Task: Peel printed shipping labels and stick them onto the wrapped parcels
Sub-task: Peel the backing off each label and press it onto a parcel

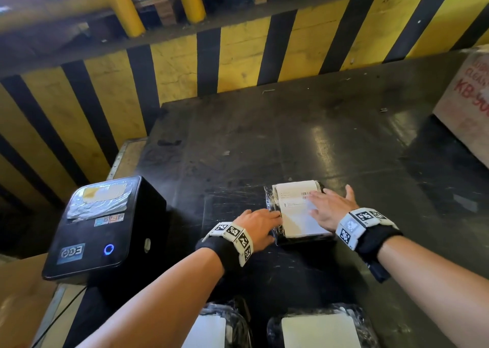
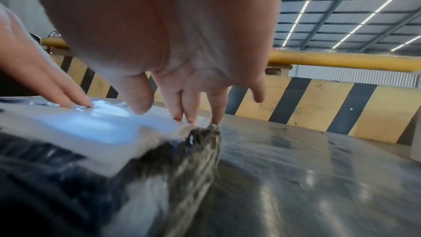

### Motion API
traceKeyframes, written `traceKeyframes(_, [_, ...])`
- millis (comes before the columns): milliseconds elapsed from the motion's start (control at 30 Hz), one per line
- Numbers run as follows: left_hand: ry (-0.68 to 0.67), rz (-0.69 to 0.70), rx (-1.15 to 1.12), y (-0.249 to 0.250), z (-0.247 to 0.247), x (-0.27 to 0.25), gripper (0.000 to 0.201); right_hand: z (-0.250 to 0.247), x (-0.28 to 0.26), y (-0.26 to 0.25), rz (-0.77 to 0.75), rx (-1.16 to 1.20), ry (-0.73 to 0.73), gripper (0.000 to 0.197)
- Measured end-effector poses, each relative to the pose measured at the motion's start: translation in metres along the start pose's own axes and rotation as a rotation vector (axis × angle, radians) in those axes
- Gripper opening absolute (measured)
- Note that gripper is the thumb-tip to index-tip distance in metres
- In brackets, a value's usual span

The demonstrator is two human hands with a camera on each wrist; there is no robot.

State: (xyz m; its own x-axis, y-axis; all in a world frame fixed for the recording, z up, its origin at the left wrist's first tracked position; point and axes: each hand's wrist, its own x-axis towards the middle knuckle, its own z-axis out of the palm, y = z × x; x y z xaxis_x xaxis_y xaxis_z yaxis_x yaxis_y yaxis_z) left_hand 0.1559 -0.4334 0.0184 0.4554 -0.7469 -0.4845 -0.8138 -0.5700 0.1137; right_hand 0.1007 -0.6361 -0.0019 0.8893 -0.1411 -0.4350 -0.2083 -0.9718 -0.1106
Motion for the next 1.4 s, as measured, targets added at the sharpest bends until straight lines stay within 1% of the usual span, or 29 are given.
traceKeyframes(67, [0.051,-0.053,-0.03,-0.005,-0.006,0.008,0.064,-0.001,-0.002,-0.015,-0.057,0.007,0.007,0.044])
traceKeyframes(167, [0.032,-0.11,-0.032,-0.009,-0.014,0.024,0.07,0.003,-0.009,-0.04,-0.193,0.021,0.018,0.041])
traceKeyframes(233, [-0.012,-0.112,-0.003,-0.006,-0.016,0.031,0.068,0.007,-0.013,-0.038,-0.228,-0.005,0.007,0.055])
traceKeyframes(300, [-0.066,-0.105,0.011,-0.002,-0.013,0.035,0.068,0.01,-0.012,-0.02,-0.183,-0.013,-0.072,0.067])
traceKeyframes(367, [-0.092,-0.11,0.011,-0.002,-0.006,0.037,0.07,0.008,-0.011,-0.001,-0.118,-0.062,-0.127,0.069])
traceKeyframes(467, [-0.096,-0.112,0.012,-0.006,0.0,0.039,0.076,-0.003,-0.01,0.003,-0.076,-0.115,-0.119,0.065])
traceKeyframes(533, [-0.1,-0.106,0.006,-0.008,0.0,0.039,0.077,-0.005,-0.012,-0.014,-0.141,-0.095,-0.1,0.062])
traceKeyframes(600, [-0.092,-0.103,-0.002,-0.009,0.001,0.039,0.078,0.003,-0.017,-0.032,-0.249,-0.053,-0.089,0.061])
traceKeyframes(633, [-0.088,-0.105,-0.007,-0.009,0.002,0.039,0.078,0.009,-0.02,-0.037,-0.292,-0.042,-0.083,0.063])
traceKeyframes(700, [-0.083,-0.104,-0.014,-0.011,0.004,0.038,0.078,0.017,-0.026,-0.033,-0.321,-0.064,-0.084,0.066])
traceKeyframes(833, [-0.082,-0.089,-0.026,-0.011,0.001,0.038,0.078,0.018,-0.034,-0.005,-0.258,-0.111,-0.114,0.066])
traceKeyframes(900, [-0.086,-0.089,-0.03,-0.009,0.0,0.038,0.079,0.014,-0.038,-0.001,-0.239,-0.127,-0.124,0.064])
traceKeyframes(1000, [-0.098,-0.089,-0.028,-0.008,-0.001,0.038,0.081,0.007,-0.035,-0.012,-0.227,-0.127,-0.096,0.062])
traceKeyframes(1067, [-0.108,-0.082,-0.023,-0.008,-0.002,0.039,0.08,0.008,-0.032,-0.027,-0.277,-0.087,-0.066,0.062])
traceKeyframes(1133, [-0.106,-0.078,-0.014,-0.008,-0.002,0.039,0.079,0.015,-0.032,-0.033,-0.322,-0.047,-0.069,0.065])
traceKeyframes(1200, [-0.098,-0.078,-0.008,-0.009,-0.002,0.039,0.079,0.021,-0.037,-0.021,-0.309,-0.014,-0.074,0.066])
traceKeyframes(1333, [-0.107,-0.09,-0.022,-0.008,0.001,0.039,0.081,0.028,-0.048,0.019,-0.212,0.009,-0.078,0.064])
traceKeyframes(1400, [-0.108,-0.094,-0.022,-0.008,0.002,0.041,0.082,0.023,-0.047,0.02,-0.186,-0.024,-0.057,0.061])
